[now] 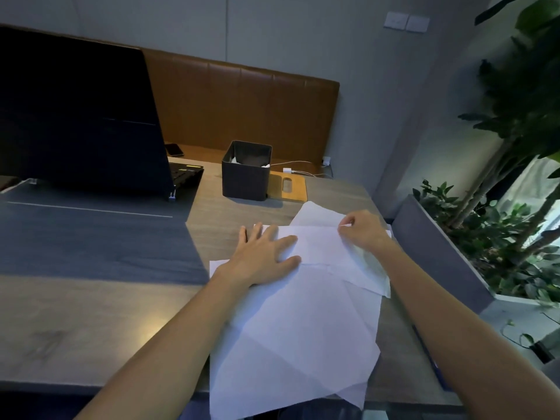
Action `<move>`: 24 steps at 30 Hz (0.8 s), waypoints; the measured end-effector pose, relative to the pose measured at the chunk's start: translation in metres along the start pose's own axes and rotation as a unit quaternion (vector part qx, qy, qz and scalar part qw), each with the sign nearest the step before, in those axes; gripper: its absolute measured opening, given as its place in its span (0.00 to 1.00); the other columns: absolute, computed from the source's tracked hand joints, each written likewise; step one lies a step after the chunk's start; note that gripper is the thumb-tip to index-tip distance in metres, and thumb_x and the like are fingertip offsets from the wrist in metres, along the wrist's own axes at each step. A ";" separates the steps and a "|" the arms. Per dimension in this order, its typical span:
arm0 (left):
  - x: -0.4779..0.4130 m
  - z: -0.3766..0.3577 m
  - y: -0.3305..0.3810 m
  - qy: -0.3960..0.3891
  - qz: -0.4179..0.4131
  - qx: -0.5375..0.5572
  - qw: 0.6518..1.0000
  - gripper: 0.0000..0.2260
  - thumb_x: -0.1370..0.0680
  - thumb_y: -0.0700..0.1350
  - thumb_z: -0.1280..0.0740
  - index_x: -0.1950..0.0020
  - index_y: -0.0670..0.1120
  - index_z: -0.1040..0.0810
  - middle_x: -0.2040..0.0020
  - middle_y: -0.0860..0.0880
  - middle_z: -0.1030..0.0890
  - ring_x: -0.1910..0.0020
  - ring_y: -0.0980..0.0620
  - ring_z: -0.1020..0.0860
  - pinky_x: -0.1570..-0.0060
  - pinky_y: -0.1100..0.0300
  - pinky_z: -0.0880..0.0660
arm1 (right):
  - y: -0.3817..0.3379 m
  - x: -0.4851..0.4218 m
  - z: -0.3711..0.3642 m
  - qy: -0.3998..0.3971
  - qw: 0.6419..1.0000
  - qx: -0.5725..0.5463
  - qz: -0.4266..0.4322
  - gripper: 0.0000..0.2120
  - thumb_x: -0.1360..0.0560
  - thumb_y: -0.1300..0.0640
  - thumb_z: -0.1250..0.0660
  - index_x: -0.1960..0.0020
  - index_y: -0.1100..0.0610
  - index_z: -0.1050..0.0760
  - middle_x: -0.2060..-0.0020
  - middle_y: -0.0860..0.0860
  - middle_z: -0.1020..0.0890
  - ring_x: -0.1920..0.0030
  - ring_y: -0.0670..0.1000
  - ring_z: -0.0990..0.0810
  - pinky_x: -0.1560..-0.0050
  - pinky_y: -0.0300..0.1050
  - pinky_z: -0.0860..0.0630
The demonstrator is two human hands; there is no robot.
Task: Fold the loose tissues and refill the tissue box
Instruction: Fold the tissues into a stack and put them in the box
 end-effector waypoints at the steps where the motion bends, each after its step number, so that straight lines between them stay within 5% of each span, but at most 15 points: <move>1: 0.000 0.001 0.000 0.001 0.002 0.001 1.000 0.19 0.22 0.64 0.49 0.34 0.61 0.33 0.27 0.46 0.36 0.23 0.36 0.47 0.26 0.32 0.56 | 0.000 0.000 0.002 -0.006 1.000 0.005 0.002 0.07 0.23 0.60 0.33 0.52 0.56 0.16 0.53 0.52 0.15 0.53 0.52 0.20 0.60 0.38 0.28; 5: -0.002 0.002 0.002 0.001 0.003 0.003 1.000 0.20 0.22 0.65 0.48 0.33 0.62 0.33 0.26 0.46 0.36 0.23 0.37 0.46 0.26 0.30 0.57 | 0.001 -0.002 0.014 -0.003 0.999 0.035 0.016 0.09 0.22 0.56 0.35 0.51 0.57 0.17 0.52 0.54 0.15 0.53 0.53 0.19 0.53 0.45 0.21; 11: 0.002 0.007 0.003 0.009 0.007 0.021 1.000 0.19 0.22 0.64 0.46 0.34 0.61 0.31 0.28 0.50 0.34 0.24 0.42 0.43 0.26 0.33 0.54 | -0.041 -0.003 0.037 0.018 0.996 0.021 0.084 0.06 0.21 0.55 0.32 0.46 0.52 0.19 0.43 0.50 0.18 0.47 0.50 0.21 0.45 0.44 0.24; 17: -0.005 0.034 -0.032 0.102 0.073 0.124 0.984 0.18 0.16 0.53 0.43 0.27 0.54 0.28 0.29 0.50 0.28 0.32 0.47 0.30 0.32 0.47 0.34 | -0.114 0.005 0.030 -0.002 0.994 -0.014 0.110 0.09 0.21 0.56 0.33 0.41 0.54 0.22 0.52 0.50 0.19 0.69 0.46 0.17 0.67 0.37 0.23; 24: 0.006 0.051 -0.077 0.163 0.155 0.089 0.970 0.11 0.18 0.44 0.35 0.37 0.50 0.19 0.41 0.48 0.21 0.41 0.46 0.26 0.39 0.50 0.28 | -0.161 0.014 -0.038 -0.090 0.990 -0.055 0.096 0.06 0.21 0.60 0.32 0.45 0.55 0.26 0.60 0.53 0.18 0.66 0.47 0.15 0.61 0.42 0.16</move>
Point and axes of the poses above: each hand's wrist, its own x-axis away from the middle knuckle, its own z-axis out of the back of the hand, y = z × x, the point moved 9 cm from there along -x, towards the middle knuckle
